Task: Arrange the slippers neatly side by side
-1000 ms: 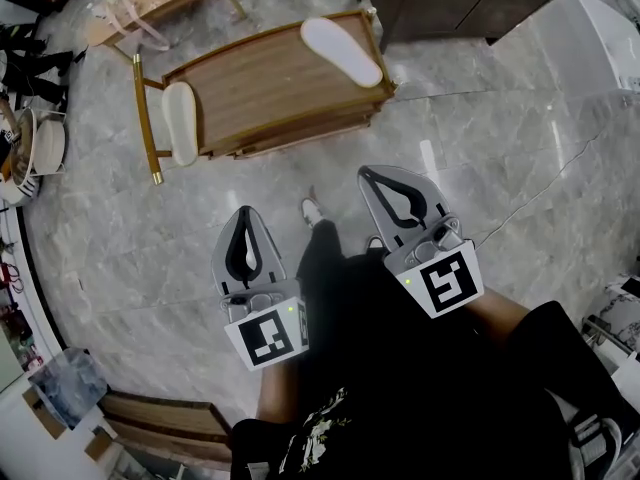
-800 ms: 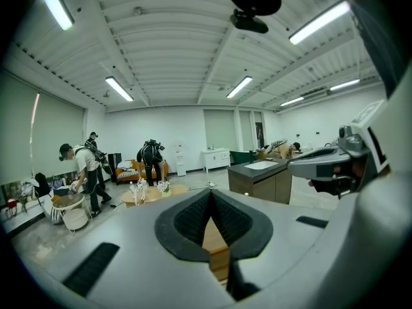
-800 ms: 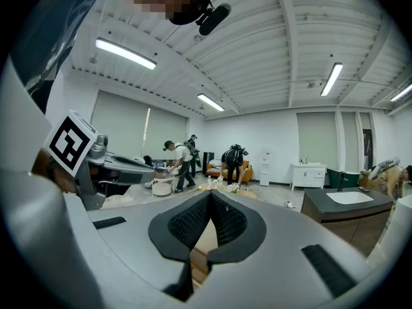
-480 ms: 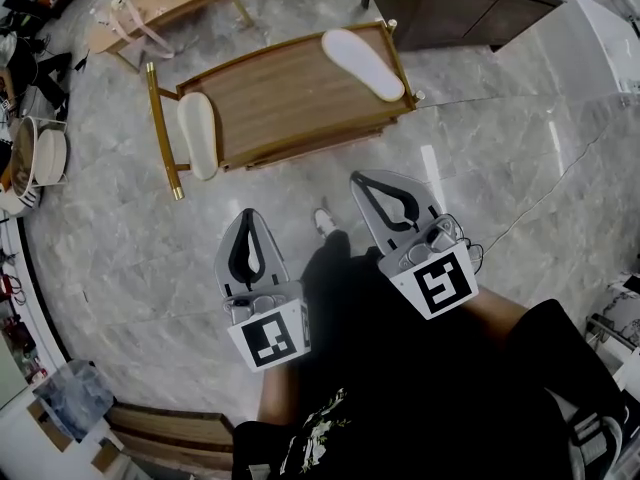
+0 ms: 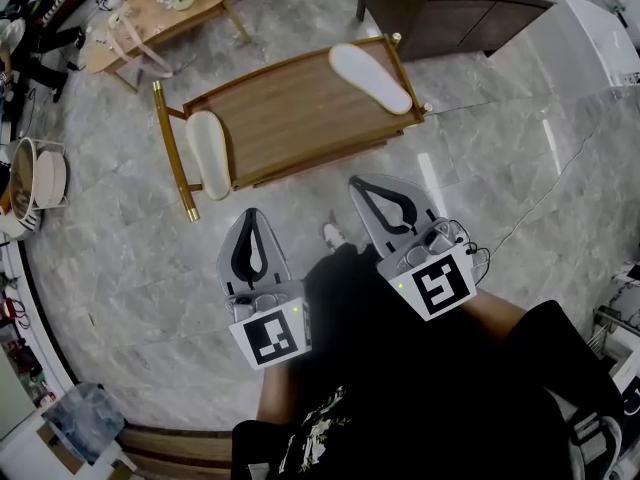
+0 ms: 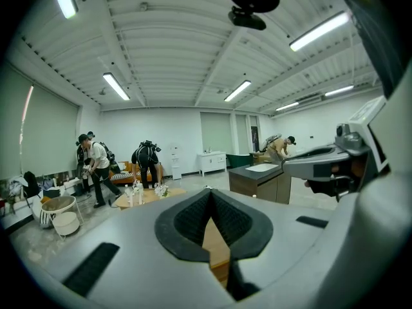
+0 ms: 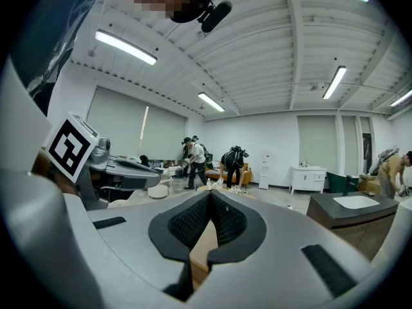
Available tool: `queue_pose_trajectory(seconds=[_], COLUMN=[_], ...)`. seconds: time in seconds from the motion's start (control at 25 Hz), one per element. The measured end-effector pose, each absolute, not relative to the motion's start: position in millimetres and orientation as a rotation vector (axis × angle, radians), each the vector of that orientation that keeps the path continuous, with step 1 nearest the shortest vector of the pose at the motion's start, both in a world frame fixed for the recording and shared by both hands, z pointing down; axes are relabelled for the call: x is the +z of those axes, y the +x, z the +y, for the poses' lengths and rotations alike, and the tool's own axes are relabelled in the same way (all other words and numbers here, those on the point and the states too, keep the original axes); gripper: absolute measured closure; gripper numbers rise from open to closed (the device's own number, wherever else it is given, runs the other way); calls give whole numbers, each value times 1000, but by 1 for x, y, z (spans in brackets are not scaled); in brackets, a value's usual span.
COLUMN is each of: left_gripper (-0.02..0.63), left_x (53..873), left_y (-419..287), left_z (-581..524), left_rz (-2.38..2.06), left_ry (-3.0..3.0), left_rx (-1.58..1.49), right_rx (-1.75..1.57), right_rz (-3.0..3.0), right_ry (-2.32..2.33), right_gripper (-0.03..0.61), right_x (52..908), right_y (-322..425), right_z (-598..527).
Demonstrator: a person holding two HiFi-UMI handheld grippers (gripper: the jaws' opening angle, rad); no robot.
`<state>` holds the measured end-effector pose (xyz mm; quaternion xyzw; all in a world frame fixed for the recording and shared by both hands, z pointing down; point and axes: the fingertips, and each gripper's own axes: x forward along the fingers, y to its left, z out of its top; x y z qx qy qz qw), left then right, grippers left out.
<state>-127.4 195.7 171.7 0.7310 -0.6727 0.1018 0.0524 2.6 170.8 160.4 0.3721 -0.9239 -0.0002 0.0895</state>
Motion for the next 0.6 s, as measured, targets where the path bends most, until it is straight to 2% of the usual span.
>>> queue_pose_trajectory(seconds=[0.32,0.6], left_gripper=[612,612], left_x=[180,189], left_y=[-148,-139], left_z=[190,190], left_rz=[-2018,-1963], left_ry=[2249,2255], left_rx=[311,316], right_rx=[-11,48], right_rz=[-2732,-2674], right_ry=[1145,1167], right_gripper=[588,589], right_x=[161,175], right_y=[-14,-4], right_z=[171,174])
